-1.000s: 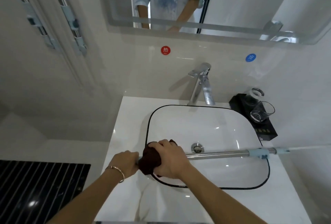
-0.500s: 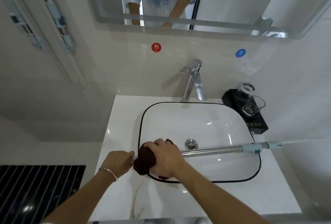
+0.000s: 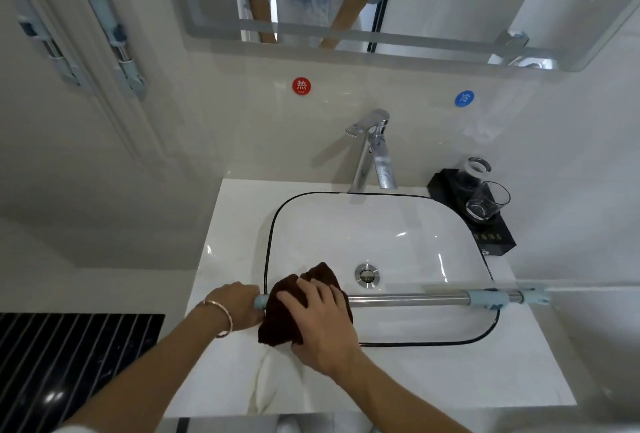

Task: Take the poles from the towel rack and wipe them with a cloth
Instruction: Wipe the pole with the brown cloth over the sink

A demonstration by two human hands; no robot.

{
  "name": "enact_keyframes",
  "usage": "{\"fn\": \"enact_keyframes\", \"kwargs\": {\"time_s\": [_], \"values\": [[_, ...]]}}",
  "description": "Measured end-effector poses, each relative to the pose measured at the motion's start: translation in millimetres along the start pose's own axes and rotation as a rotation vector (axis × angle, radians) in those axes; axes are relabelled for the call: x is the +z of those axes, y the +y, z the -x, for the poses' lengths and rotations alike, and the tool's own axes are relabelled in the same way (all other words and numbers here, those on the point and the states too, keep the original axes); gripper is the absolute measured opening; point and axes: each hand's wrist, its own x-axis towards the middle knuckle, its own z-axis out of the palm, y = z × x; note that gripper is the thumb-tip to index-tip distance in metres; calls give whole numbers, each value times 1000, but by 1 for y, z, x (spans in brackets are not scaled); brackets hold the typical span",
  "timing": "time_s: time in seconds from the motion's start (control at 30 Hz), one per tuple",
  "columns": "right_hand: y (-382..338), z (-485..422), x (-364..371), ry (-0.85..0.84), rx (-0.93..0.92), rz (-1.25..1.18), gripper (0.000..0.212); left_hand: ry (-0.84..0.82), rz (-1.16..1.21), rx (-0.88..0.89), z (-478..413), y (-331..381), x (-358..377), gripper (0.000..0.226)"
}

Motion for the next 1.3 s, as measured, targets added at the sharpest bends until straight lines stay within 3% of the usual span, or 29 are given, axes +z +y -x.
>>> {"fn": "enact_keyframes", "kwargs": {"time_s": [0.07, 0.13, 0.2, 0.27, 0.33, 0.4, 0.53, 0.57, 0.67, 0.77, 0.83, 0.97, 1.13, 1.23, 1.3], "values": [[3, -3, -4, -12, -8, -48, 83, -64, -79, 4, 0, 4, -5, 30], [7, -11, -17, -93, 29, -150, 73, -23, -147, 15, 5, 3, -2, 27], [13, -24, -33, -260, 117, -274, 70, 179, -184, 55, 14, 3, 12, 19], [19, -37, -46, -402, 202, -374, 70, 342, -217, 87, 20, 4, 29, 26], [23, -45, -52, -461, 249, -440, 70, 511, -220, 126, 26, 4, 42, 18], [25, -43, -49, -458, 262, -444, 70, 575, -220, 123, 31, 7, 50, 14], [19, -28, -37, -326, 151, -272, 68, 577, -130, 132, 32, 6, 45, 14], [17, -24, -34, -295, 109, -232, 68, 536, -104, 161, 29, 2, 40, 11], [17, -15, -35, -277, -30, -164, 71, 323, -69, 191, 22, -5, 21, 40], [19, -9, -39, -303, -135, -152, 72, 208, -84, 89, 23, 0, 19, 27], [20, -11, -40, -319, -69, -228, 69, 224, -81, 46, 27, 8, 25, 24], [26, -28, -43, -358, 250, -424, 69, 279, -52, -27, 33, 18, 28, 22], [15, -10, -29, -175, 172, -284, 71, 198, -10, -102, 33, 24, 24, 23], [16, -5, -25, -118, 154, -326, 70, 99, 33, -140, 29, 24, 14, 54], [18, -5, -25, -91, 160, -356, 69, 108, 66, -53, 29, 25, -2, 78]]}}
